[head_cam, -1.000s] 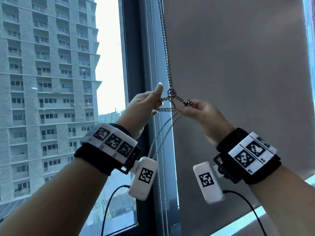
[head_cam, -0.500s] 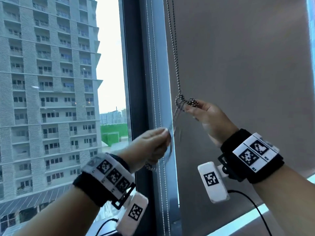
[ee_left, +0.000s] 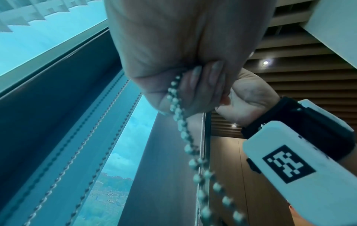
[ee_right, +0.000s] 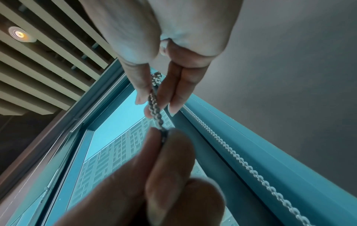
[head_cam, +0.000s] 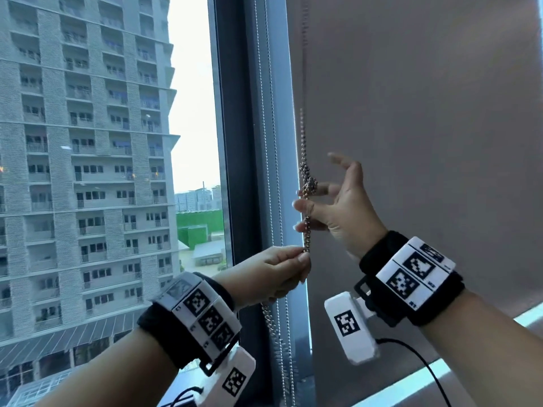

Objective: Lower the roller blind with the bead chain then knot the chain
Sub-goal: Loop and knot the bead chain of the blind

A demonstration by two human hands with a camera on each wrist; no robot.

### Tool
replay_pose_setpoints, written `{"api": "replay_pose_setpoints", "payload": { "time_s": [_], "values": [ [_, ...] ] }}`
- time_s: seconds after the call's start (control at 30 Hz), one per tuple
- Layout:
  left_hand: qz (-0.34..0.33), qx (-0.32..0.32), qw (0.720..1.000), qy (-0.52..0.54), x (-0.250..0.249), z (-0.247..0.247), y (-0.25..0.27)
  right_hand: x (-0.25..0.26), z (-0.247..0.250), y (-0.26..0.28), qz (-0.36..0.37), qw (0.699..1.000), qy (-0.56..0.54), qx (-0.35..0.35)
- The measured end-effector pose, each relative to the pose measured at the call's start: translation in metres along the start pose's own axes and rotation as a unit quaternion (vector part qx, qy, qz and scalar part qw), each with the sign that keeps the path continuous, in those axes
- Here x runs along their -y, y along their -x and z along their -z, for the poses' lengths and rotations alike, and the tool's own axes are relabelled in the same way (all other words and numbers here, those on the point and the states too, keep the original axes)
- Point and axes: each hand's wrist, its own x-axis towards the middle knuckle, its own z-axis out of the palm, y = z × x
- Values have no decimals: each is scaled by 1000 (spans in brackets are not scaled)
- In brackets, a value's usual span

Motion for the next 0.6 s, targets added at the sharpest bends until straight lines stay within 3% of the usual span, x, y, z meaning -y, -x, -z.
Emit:
{"api": "replay_pose_setpoints", "payload": {
  "time_s": [0.17,0.33,0.5,0.57,0.6],
  "values": [
    [7,2,1000,-30,1,-1,-2,3,-1,4,89,982,167,26],
    [1,17,997,-75,-3,2,-3,6,0,4,255,887,371,101],
    [-66,40,994,-81,-29,15,4,-7,14,-12,309,792,505,150],
    [-95,16,993,-65,-43,27,6,-10,19,-14,311,772,536,139],
    [-107,-3,993,-54,-48,34,6,-9,21,-15,313,776,532,125]
  ]
}}
